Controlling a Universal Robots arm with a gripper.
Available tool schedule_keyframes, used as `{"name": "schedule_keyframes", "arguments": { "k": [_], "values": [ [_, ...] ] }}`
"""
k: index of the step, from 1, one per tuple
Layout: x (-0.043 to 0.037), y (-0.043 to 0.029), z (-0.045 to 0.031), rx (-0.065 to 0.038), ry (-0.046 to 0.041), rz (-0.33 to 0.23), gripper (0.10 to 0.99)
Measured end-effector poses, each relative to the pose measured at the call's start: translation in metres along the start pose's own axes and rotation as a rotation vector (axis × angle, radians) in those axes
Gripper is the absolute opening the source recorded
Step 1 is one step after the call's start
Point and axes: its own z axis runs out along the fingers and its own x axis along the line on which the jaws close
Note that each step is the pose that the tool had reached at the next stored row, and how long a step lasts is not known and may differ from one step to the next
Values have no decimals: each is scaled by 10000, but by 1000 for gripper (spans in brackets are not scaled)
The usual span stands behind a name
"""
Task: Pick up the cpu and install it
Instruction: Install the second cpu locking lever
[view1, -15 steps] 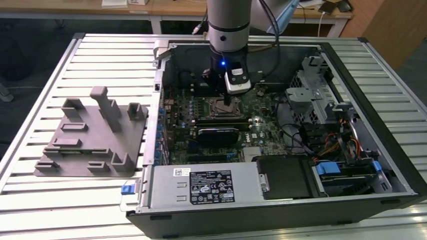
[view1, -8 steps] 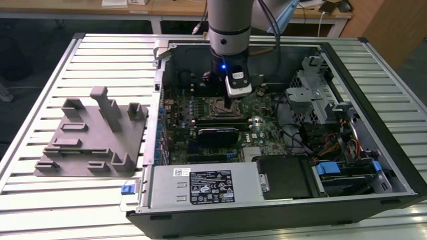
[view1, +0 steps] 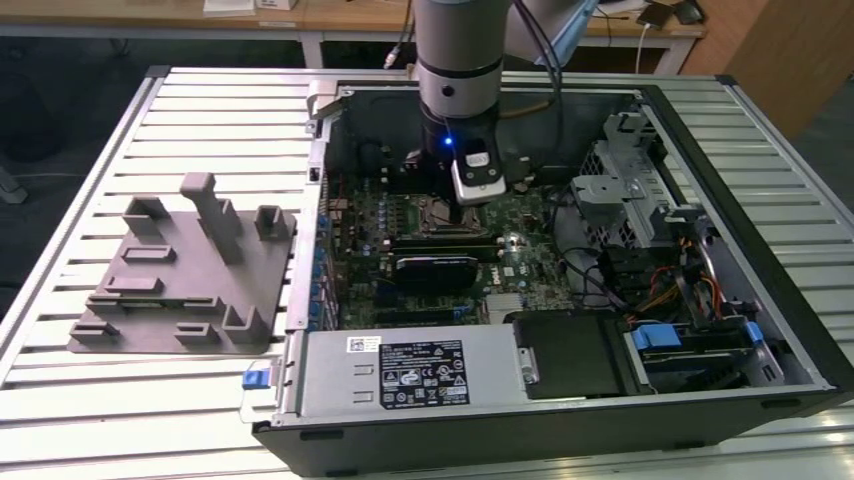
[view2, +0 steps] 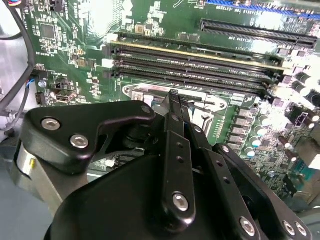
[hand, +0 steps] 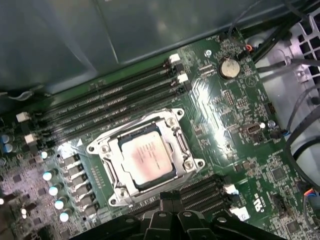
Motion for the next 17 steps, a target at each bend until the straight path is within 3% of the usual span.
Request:
{"name": "schedule_keyframes", "arguments": {
  "k": [17],
  "values": [
    [78, -69, 44, -94, 55, -1151, 106]
  ]
}}
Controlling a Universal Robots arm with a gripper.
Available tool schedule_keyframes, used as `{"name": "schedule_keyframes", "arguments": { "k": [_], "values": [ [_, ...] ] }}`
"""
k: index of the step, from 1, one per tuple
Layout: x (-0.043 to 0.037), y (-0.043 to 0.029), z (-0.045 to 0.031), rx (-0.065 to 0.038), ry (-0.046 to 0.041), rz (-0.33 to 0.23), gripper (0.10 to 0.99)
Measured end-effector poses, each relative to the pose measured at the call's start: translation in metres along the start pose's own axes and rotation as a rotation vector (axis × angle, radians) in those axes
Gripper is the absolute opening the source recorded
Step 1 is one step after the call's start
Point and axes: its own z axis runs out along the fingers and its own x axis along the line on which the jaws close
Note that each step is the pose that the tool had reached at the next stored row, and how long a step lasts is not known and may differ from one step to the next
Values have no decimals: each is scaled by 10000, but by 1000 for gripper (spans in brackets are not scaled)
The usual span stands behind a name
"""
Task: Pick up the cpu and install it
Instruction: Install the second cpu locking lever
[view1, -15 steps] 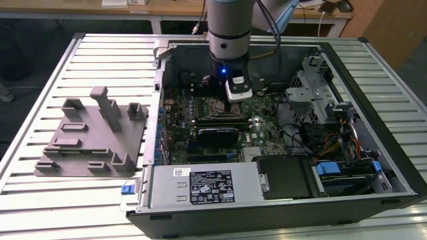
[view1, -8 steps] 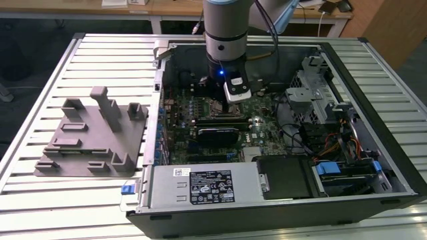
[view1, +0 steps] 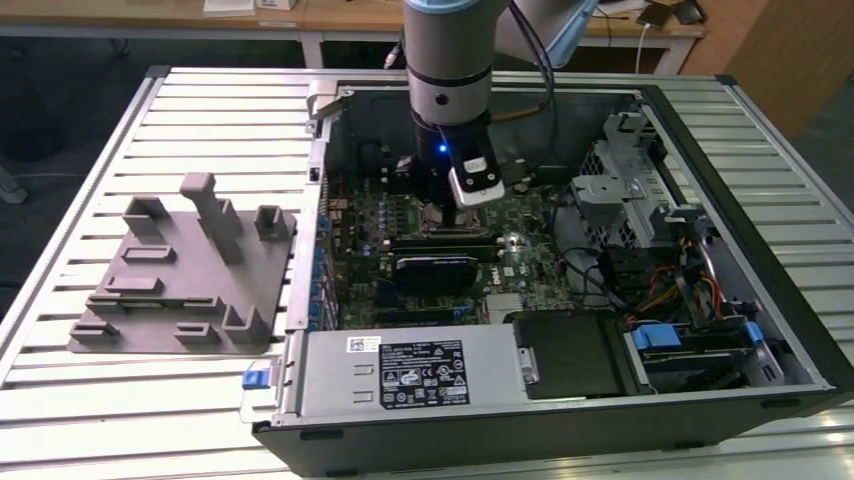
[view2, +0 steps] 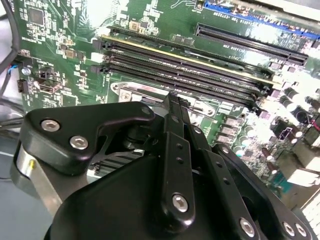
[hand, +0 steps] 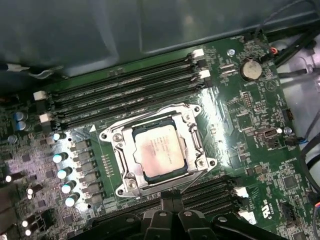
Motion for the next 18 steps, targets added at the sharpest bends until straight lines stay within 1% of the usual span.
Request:
{"name": "schedule_keyframes", "arguments": {
  "k": [4, 7, 10, 15, 18],
  "values": [
    [29, -19, 6, -18, 11, -217, 106],
    [71, -51, 12, -32, 19, -390, 106],
    [112, -97, 21, -48, 29, -596, 106],
    [173, -146, 44, -81, 44, -864, 106],
    [213, -169, 66, -147, 66, -1027, 106]
  ]
}}
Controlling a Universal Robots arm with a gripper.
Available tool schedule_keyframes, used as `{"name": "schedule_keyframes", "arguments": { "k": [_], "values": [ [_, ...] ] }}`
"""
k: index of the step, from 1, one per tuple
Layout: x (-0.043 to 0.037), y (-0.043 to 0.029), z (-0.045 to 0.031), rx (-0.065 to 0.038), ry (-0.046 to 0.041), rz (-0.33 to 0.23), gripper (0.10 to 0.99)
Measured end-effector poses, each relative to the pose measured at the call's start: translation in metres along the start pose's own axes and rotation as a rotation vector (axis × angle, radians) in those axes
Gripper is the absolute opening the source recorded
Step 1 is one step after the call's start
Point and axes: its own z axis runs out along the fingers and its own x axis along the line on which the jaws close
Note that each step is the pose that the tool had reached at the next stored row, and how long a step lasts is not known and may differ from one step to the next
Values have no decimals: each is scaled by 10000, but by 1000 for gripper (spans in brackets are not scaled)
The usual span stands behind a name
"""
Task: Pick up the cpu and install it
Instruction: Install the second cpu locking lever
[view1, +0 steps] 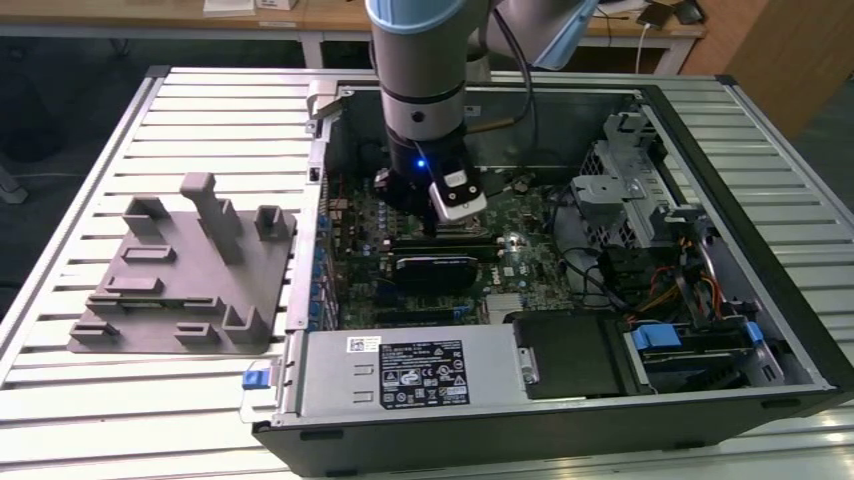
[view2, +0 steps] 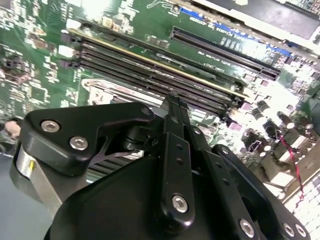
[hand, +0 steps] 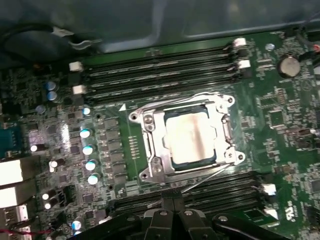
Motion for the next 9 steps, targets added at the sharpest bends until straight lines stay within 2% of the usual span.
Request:
{"name": "schedule_keyframes", "arguments": {
  "k": [3, 9],
  "values": [
    [37, -17, 19, -89, 23, -166, 106],
    [40, -21, 21, -99, 27, -215, 106]
  ]
}}
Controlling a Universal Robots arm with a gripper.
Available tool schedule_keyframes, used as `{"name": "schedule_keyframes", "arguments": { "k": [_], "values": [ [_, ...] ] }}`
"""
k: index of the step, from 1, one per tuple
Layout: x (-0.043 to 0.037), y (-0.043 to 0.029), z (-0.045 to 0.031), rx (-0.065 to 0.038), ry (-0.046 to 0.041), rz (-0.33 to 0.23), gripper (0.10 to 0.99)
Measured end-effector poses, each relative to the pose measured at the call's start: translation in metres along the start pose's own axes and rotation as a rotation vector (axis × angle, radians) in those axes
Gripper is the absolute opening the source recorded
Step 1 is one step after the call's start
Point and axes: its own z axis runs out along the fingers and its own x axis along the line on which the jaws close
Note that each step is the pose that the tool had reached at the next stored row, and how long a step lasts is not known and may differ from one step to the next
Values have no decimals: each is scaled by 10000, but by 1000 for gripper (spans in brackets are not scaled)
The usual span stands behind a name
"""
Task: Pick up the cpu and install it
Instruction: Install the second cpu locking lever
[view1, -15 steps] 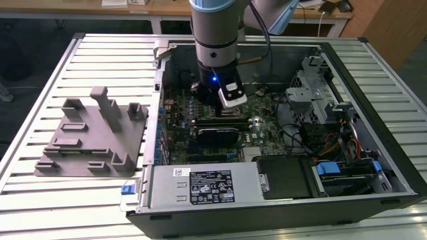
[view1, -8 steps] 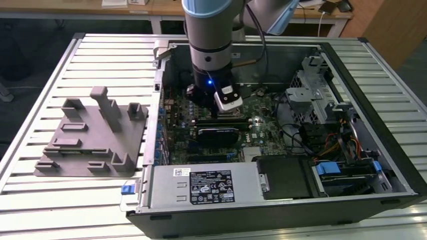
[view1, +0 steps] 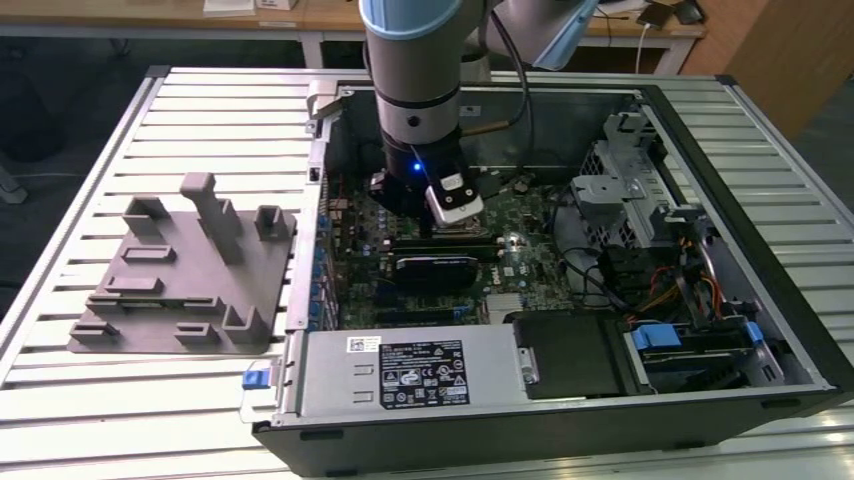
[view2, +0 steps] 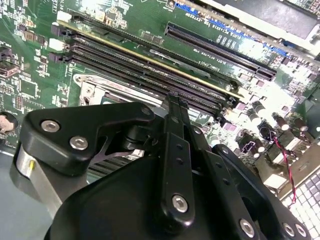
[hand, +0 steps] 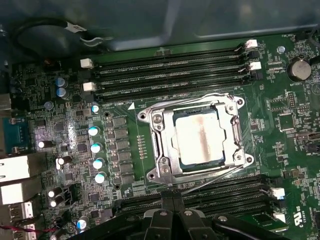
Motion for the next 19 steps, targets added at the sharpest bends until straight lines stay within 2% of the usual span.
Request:
{"name": "schedule_keyframes", "arguments": {
  "k": [6, 10, 19],
  "values": [
    [-10, -4, 7, -40, 19, -221, 106],
    [-70, -1, 16, -50, 20, -257, 106],
    [-79, -38, 43, -341, 75, -393, 106]
  ]
}}
